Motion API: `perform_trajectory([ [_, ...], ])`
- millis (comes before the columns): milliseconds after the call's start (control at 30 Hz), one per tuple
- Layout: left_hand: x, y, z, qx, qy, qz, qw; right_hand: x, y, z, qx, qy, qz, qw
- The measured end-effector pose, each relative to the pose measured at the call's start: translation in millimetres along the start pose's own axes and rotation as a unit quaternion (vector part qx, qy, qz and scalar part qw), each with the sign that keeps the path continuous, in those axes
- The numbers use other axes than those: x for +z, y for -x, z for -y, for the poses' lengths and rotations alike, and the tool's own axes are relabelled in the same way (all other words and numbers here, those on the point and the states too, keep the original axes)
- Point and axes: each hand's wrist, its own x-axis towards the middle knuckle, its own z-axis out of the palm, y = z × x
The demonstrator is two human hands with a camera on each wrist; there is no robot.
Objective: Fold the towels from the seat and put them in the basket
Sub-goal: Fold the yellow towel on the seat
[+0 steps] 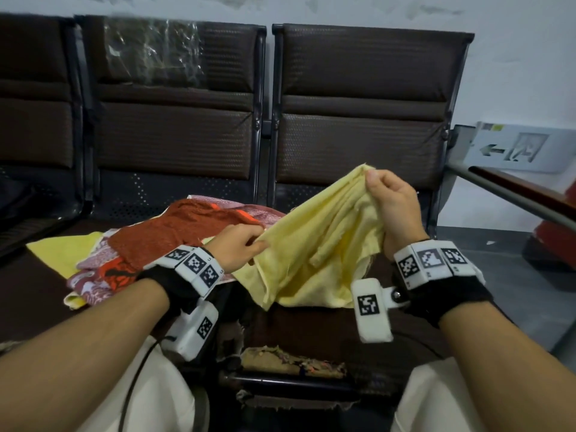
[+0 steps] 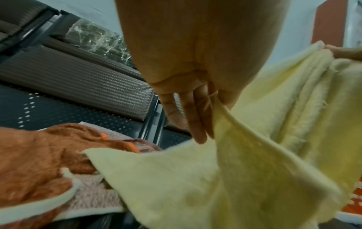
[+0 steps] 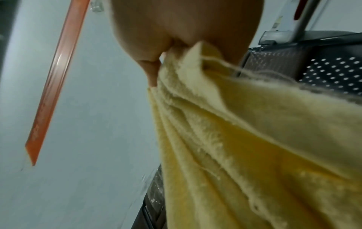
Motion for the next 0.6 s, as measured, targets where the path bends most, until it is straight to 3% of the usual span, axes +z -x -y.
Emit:
perform_trajectory([
  [67,0.4,-0.2,0.7,-0.021,0.015,0.019,0.999,-6.4,-3.9,-4.5,0.009,0.044,-0.067,0.997],
  [133,0.1,-4.2,-4.1,-0.03,0.066,0.022,0.997,-13.2,-5.2,-10.9,0.044,0.105,-0.087,0.99],
  [267,4.5,-10.3,-20.7,-0.033,0.18,-0.007,0.983,-18.4,1.4,-19.6,0.177,0.119,-0.002,0.977],
  [433,11.3,-18.9,-32.7,-0.122,0.282,-0.066,0.949,-11.6,13.9,-17.0,0.158,0.154,0.066,0.973],
  [600,8.0,-21.6,-43.3,-0.17,0.433,-0.08,0.882,-9.0,14.2,-15.8,0.19,0.107,0.112,0.97],
])
